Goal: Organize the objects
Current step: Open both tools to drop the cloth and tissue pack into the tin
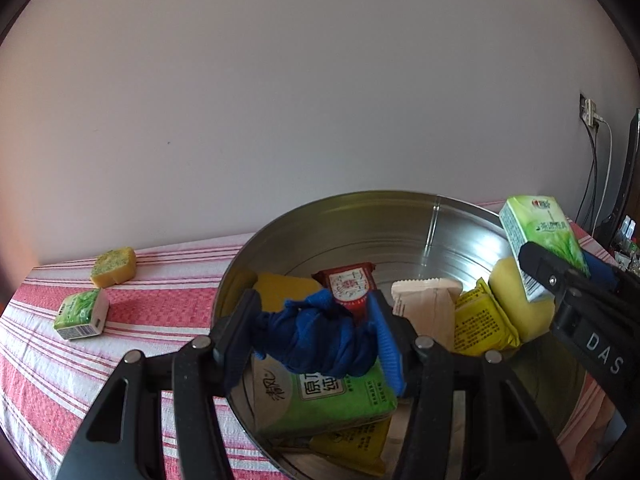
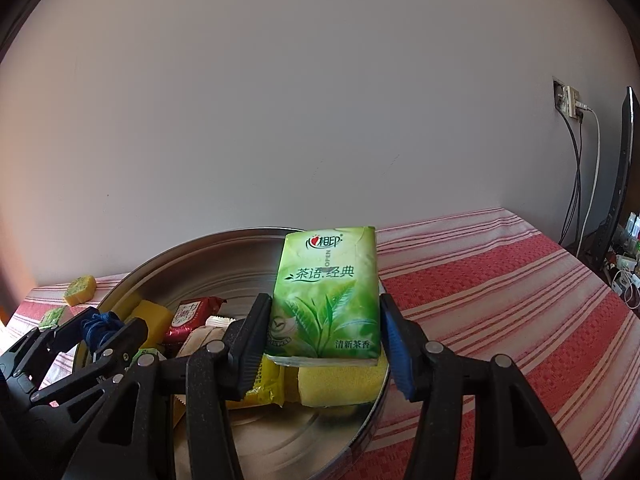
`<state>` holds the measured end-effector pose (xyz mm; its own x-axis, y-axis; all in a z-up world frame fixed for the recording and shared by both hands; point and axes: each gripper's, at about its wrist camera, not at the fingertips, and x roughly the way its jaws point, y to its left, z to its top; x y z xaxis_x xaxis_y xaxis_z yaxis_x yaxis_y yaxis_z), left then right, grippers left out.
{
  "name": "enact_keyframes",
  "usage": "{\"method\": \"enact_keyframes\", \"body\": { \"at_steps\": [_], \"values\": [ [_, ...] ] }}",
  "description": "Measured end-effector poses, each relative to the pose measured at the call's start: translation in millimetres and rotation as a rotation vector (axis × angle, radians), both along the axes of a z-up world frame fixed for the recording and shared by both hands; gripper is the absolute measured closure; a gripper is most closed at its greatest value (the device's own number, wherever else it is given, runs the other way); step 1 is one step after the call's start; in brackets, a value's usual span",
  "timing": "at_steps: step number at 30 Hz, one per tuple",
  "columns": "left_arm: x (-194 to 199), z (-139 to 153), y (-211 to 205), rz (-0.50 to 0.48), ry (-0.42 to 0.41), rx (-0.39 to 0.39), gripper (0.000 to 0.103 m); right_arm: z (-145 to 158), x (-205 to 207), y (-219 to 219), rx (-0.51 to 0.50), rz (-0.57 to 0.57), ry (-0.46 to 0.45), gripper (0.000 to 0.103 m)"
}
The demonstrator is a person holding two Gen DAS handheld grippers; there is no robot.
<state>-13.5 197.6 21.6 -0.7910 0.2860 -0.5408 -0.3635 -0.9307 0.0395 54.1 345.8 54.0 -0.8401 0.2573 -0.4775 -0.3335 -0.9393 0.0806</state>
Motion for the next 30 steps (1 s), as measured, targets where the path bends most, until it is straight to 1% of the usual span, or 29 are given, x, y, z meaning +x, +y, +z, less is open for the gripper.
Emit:
{"method": "enact_keyframes", "body": {
  "at_steps": [10,13,18,20,21,22,25,27,28,29,30],
  "values": [
    [-13.2,6.7,8.4,0.013,-0.005,0.000,0.049,-0.6,-5.3,-3.5,0.003,-0.014,-0.003,0.047],
    [-19.4,7.3,11.9,0.017,-0.021,-0.006,0.049,-0.4,-8.1,-2.5,-0.009,-0.015,-0.005,0.047],
    [-22.5,4.2,17.6,0.026,-0.039,-0.049,0.049,-0.8,-9.8,-7.3,-0.027,0.016,-0.028,0.047],
    [-20.6,2.6,19.4,0.017,-0.041,-0.059,0.047,-4.2,-12.4,-9.0,-0.031,0.031,-0.046,0.046],
    [-19.0,3.6,20.8,0.008,-0.030,-0.062,0.044,-5.1,-12.7,-9.7,-0.034,0.034,-0.048,0.046],
    [-16.7,4.7,21.8,0.005,-0.017,-0.066,0.032,-5.2,-12.0,-10.2,-0.038,0.039,-0.043,0.046],
    [-9.3,9.5,21.5,0.044,0.035,-0.082,0.010,-1.0,-5.3,-9.8,-0.013,0.012,-0.006,0.040],
    [-6.0,15.7,17.4,0.063,0.053,-0.068,0.001,3.4,2.0,-7.9,-0.004,-0.018,0.036,0.033],
    [-5.6,18.5,13.2,0.070,0.056,-0.050,0.001,5.2,5.7,-7.1,-0.010,-0.030,0.060,0.030],
    [-5.2,20.9,9.2,0.078,0.057,-0.032,0.001,6.5,9.1,-6.2,-0.018,-0.042,0.085,0.025],
    [-5.7,22.5,4.8,0.088,0.056,-0.015,0.001,7.4,12.2,-5.5,-0.022,-0.054,0.108,0.022]
  ]
}}
